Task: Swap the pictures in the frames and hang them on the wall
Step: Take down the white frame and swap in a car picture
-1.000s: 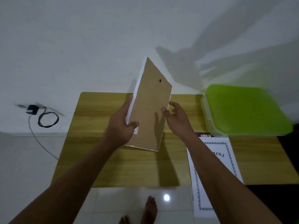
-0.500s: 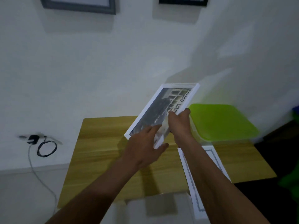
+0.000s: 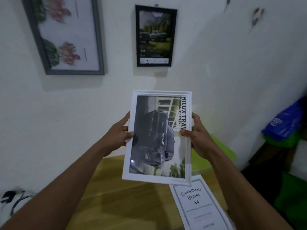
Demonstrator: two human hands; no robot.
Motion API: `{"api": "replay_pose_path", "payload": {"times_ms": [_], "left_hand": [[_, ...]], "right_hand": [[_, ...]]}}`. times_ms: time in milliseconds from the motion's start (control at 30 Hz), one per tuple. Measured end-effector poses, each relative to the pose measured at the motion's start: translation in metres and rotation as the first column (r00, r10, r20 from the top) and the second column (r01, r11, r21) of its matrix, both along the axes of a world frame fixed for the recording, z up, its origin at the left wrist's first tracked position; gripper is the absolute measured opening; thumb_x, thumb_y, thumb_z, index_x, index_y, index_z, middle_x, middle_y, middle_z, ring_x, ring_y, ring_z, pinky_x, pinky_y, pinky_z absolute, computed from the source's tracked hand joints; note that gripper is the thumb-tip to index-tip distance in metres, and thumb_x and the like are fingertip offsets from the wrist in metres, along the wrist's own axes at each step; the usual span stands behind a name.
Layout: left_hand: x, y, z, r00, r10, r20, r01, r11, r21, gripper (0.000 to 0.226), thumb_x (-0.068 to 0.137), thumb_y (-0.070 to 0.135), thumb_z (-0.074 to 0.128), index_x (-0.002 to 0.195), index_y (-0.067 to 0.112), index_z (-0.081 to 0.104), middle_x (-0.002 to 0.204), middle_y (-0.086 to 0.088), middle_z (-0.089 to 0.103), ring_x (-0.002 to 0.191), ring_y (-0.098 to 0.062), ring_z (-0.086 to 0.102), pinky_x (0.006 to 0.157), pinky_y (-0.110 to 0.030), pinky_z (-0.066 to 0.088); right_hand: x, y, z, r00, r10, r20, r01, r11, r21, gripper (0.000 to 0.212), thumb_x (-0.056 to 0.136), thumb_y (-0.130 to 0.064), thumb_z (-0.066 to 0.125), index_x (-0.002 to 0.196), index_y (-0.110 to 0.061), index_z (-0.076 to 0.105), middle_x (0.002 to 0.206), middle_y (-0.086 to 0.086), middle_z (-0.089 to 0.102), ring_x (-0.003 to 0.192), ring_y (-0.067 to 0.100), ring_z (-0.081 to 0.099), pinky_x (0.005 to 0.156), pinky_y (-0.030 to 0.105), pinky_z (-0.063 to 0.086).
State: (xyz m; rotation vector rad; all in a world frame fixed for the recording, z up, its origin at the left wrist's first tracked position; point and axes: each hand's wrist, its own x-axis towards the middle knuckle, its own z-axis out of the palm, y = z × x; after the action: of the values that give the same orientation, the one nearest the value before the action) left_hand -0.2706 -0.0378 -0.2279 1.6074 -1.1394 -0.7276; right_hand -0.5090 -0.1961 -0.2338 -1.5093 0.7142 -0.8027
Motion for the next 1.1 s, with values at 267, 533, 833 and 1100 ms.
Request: {"api": "replay_pose_path", "payload": {"times_ms": [267, 533, 833, 1100], "left_hand": [[-0.037, -0.060, 0.074, 0.996, -0.068, 0.054, 0.073, 0.992, -0.104, 0.100, 0.084, 0.007, 0.071, 0.145, 0.058, 0.010, 0.138, -0.005, 0.048, 0.109, -0.022, 0.059, 0.074, -0.038, 0.060], [-0.090, -0.171, 0.130, 0.982, 0.069, 0.177, -0.017, 0.961, -0.276, 0.098, 0.085, 0.007, 0.070, 0.141, 0.063, 0.013, 0.130, 0.000, 0.052, 0.103, -0.021, 0.061, 0.073, -0.037, 0.061], [-0.137, -0.306, 0.197, 0.941, 0.206, 0.267, -0.093, 0.919, -0.384, 0.091, 0.088, 0.003, 0.064, 0.141, 0.062, 0.020, 0.116, -0.008, 0.056, 0.085, -0.025, 0.068, 0.080, -0.038, 0.059], [-0.132, -0.390, 0.239, 0.855, 0.366, 0.367, -0.161, 0.861, -0.483, 0.090, 0.092, 0.001, 0.058, 0.143, 0.061, 0.013, 0.115, -0.007, 0.056, 0.080, -0.023, 0.065, 0.066, -0.019, 0.053]], "right_hand": [[-0.043, -0.063, 0.066, 0.983, -0.018, 0.182, 0.042, 0.991, -0.131, 0.078, 0.092, 0.010, 0.054, 0.145, -0.044, 0.035, 0.115, 0.013, 0.071, 0.094, 0.027, 0.067, 0.085, 0.046, 0.057], [-0.094, -0.194, 0.131, 0.978, 0.078, 0.193, -0.035, 0.976, -0.214, 0.077, 0.091, 0.011, 0.056, 0.140, -0.048, 0.043, 0.110, 0.017, 0.070, 0.104, 0.032, 0.068, 0.094, 0.051, 0.054], [-0.124, -0.349, 0.194, 0.972, 0.111, 0.209, -0.037, 0.942, -0.333, 0.079, 0.090, 0.011, 0.058, 0.138, -0.049, 0.042, 0.105, 0.013, 0.074, 0.102, 0.029, 0.069, 0.088, 0.045, 0.056], [-0.101, -0.432, 0.237, 0.972, 0.101, 0.210, 0.012, 0.879, -0.476, 0.092, 0.090, 0.009, 0.059, 0.146, -0.057, 0.026, 0.116, 0.005, 0.069, 0.102, 0.024, 0.068, 0.095, 0.041, 0.054]]}}
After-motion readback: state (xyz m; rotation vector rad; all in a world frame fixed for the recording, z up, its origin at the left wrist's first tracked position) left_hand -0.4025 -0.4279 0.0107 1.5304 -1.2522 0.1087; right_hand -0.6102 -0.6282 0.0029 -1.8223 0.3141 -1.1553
